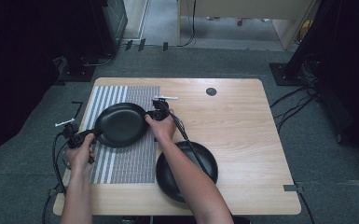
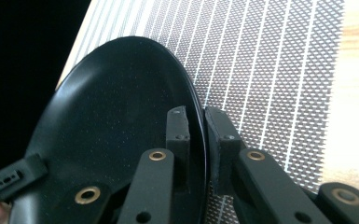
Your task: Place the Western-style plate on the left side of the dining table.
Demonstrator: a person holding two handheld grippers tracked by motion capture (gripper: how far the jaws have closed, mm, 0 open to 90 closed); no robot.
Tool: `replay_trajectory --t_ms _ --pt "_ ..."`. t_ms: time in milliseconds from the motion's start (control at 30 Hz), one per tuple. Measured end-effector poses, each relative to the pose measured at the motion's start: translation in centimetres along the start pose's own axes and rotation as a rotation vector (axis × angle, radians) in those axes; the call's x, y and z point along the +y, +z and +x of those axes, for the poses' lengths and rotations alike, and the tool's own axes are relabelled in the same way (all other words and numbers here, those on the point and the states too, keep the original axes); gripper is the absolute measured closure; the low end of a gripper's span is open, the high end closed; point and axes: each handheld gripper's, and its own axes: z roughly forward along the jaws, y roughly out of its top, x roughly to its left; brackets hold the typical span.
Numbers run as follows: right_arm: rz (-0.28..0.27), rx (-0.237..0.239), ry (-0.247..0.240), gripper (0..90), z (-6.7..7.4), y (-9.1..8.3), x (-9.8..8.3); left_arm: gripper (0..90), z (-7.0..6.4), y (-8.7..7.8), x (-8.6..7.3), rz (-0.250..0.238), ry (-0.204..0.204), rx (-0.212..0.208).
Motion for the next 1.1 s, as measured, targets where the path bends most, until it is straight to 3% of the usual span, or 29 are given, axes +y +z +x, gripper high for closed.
replay_trajectory --t_ms 67,100,200,367,467,533,567,700,833,1067,1100 --pt "0.004 -0.004 -0.023 80.4 0.1 0.0 0.0 73.9 0.0 -0.1 0.0 -0.004 0.004 -0.003" --pt "-0.02 -0.025 -0.069 74.8 0.4 -0.4 0.1 69.8 0.0 -0.5 0.2 -0.032 0.008 -0.009" --pt "-0.066 -0.051 -0.115 66.8 1.0 -1.1 0.3 62.6 -0.1 -1.1 0.4 -0.067 0.025 0.004" --pt "-0.12 -0.088 -0.186 55.0 1.3 -2.8 0.9 48.3 -0.5 -1.4 0.2 -0.102 0.112 0.069" --pt "-0.14 -0.062 -0.221 49.3 1.0 -3.7 1.2 44.7 -0.7 -1.8 0.1 -0.115 0.137 0.06" --pt "-0.147 -0.069 -0.243 48.3 1.0 -4.1 1.2 43.3 -0.9 -2.0 0.1 -0.124 0.143 0.05" --pt "-0.159 -0.081 -0.274 44.9 0.8 -4.8 1.2 42.4 -1.1 -2.5 0.0 -0.139 0.164 0.04" --pt "-0.17 -0.061 -0.281 42.6 0.3 -6.2 1.1 38.9 -1.5 -3.3 -0.2 -0.16 0.207 0.027" --pt "-0.162 -0.107 -0.333 37.4 -0.3 -7.7 0.7 39.0 -1.4 -4.2 -0.5 -0.134 0.229 0.009" --pt "-0.169 -0.086 -0.347 31.6 -2.2 -10.8 -0.5 25.5 -1.8 -5.5 -1.3 -0.12 0.254 0.012" --pt "-0.17 -0.082 -0.344 30.6 -2.4 -11.3 -0.7 23.1 -2.5 -5.8 -1.9 -0.12 0.283 0.014"
